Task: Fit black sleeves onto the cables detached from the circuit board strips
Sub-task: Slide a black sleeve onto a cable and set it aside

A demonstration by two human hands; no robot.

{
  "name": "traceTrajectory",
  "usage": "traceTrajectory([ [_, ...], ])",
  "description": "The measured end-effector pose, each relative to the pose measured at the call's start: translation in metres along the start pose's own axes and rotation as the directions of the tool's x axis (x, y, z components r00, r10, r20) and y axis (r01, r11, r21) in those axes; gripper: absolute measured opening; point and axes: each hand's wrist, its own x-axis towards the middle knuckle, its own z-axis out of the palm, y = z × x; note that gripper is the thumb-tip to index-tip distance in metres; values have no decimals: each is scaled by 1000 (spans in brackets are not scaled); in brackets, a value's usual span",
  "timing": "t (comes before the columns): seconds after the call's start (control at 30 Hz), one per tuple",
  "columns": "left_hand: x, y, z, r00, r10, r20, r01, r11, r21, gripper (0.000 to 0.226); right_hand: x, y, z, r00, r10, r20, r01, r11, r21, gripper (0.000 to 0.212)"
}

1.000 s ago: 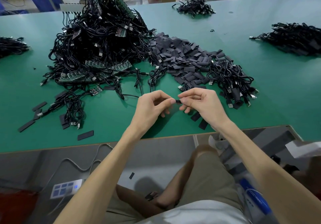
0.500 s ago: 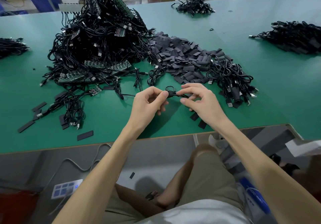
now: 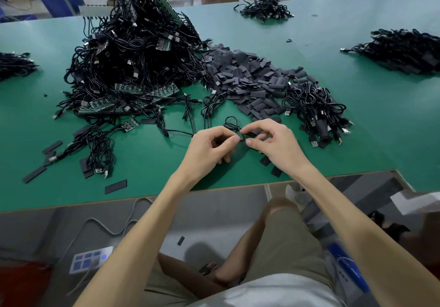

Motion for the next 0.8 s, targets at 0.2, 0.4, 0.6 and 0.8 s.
traceTrajectory([
  [0.2,0,0,-4,1000,-4,-13,2,996,-88,12,2,2,0,1000,15,9,-15,1000,-6,31],
  [0.4,0,-1,-5,999,-9,-51,-2,979,-205,13,2,1,-1,999,19,36,-22,996,89,29],
  [0.6,0,-3,-9,991,-95,-91,51,913,-404,20,4,4,0,999,27,40,-31,993,116,24],
  [0.8,-1,-2,-11,987,-129,-97,61,856,-513,23,2,1,-3,997,44,-71,-15,928,371,7],
])
